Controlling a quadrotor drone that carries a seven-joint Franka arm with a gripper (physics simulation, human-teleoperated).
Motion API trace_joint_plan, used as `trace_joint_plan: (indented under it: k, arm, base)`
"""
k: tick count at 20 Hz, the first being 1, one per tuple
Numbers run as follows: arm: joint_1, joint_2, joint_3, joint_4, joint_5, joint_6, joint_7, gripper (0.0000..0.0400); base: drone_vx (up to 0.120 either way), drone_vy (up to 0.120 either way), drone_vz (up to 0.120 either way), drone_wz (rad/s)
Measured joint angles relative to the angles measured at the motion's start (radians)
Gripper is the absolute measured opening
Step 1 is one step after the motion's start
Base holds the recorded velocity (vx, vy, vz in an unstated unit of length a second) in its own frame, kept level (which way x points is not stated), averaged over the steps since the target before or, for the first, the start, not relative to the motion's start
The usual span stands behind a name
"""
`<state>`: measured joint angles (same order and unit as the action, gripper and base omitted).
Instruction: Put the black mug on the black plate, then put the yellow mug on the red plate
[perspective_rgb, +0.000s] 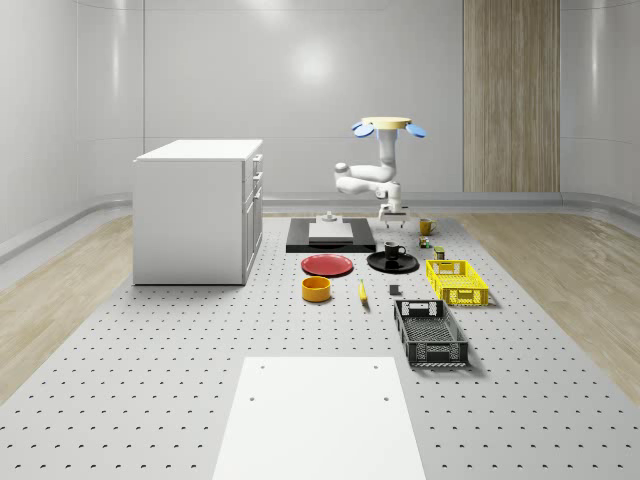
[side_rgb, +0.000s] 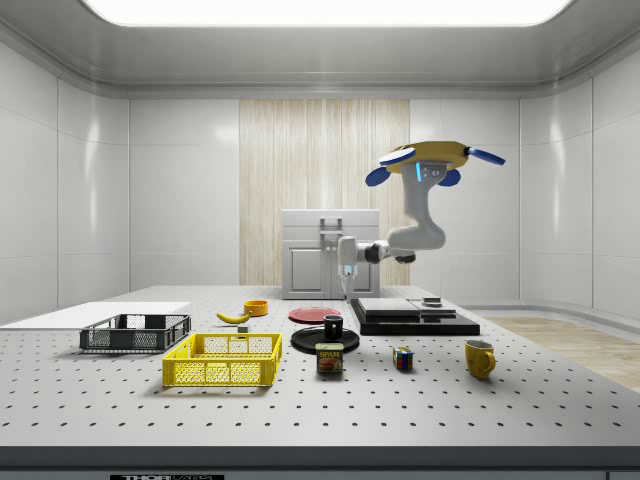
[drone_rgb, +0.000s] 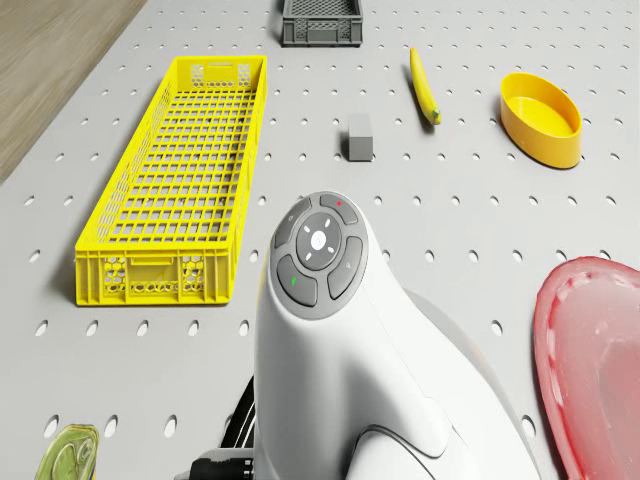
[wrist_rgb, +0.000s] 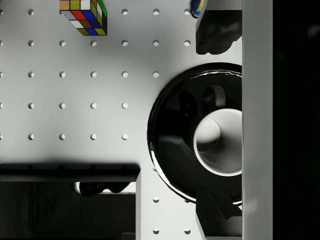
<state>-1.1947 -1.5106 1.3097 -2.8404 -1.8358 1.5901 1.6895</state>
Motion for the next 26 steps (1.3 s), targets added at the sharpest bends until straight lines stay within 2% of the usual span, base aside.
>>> trace_joint_plan:
  k: [26]
  arm:
    - [-0.005, -0.017, 0.004, 0.000, 0.009, 0.015, 0.004, 0.0400]
  base:
    - [-0.120, 0.120, 0.000, 0.000]
